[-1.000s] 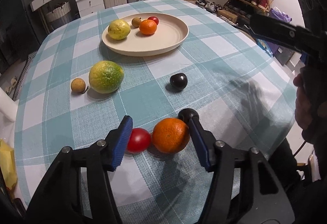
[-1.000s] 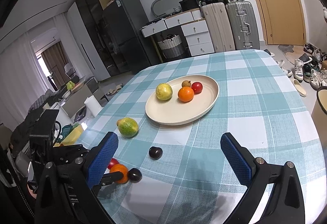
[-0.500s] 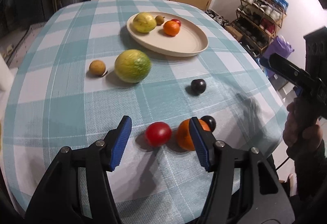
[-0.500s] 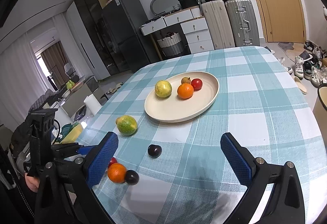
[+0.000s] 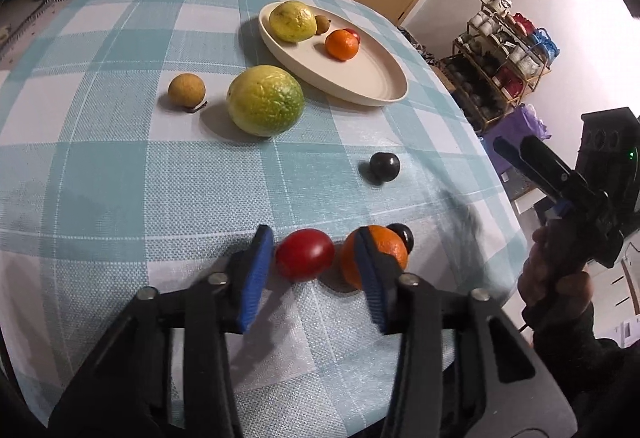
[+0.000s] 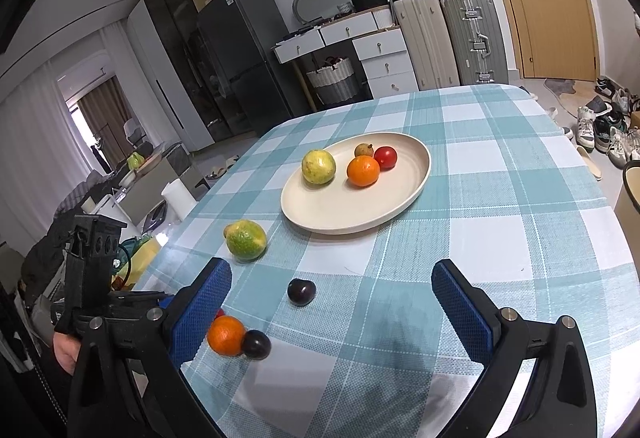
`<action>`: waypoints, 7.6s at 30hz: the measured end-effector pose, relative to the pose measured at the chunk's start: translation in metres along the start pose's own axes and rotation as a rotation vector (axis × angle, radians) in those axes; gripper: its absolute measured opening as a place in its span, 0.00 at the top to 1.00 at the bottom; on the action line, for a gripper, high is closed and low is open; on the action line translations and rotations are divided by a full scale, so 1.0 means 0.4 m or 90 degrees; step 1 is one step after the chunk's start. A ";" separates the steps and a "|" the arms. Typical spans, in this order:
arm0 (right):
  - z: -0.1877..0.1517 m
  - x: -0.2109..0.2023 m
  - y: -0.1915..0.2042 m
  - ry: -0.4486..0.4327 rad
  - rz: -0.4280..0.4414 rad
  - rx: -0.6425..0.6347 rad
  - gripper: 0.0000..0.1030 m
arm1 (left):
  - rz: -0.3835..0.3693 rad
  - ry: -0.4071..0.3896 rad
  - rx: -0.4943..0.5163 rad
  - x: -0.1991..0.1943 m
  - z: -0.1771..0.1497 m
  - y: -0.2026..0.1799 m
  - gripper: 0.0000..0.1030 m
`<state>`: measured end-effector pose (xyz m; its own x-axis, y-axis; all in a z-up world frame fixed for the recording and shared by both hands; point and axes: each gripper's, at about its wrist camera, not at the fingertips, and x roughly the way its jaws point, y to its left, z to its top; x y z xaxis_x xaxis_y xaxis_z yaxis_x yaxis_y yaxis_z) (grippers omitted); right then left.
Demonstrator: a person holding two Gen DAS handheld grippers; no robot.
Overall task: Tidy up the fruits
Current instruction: 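Lower the left gripper around the red tomato and close it, then lift the tomato with the left gripper while the right gripper grasps the dark plum, then carry the tomato and plum onto the cream plate and open both grippers, then withdraw both open grippers from the plate toward the remaining fruits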
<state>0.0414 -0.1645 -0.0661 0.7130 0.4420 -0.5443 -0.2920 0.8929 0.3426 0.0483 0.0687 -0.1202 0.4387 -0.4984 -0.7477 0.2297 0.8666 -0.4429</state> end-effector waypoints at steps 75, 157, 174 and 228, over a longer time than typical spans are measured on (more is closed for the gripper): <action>-0.034 0.246 0.098 0.172 -0.019 -0.088 0.79 | -0.057 -0.064 -0.076 -0.099 0.050 0.089 0.77; 0.251 0.375 -0.159 0.090 0.025 0.047 0.76 | -0.027 -0.027 -0.025 0.292 0.686 -0.038 0.77; 0.258 0.406 -0.207 0.077 0.025 0.091 0.53 | -0.019 0.010 -0.019 0.352 0.688 -0.041 0.68; 0.134 -0.066 0.025 -0.099 -0.066 -0.007 0.00 | 0.159 -0.221 0.048 -0.214 0.198 -0.202 0.01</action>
<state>0.0540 -0.1717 -0.0071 0.8292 0.3294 -0.4516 -0.2177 0.9344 0.2819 0.0609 0.0430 0.0186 0.7519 -0.2474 -0.6111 0.1370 0.9653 -0.2222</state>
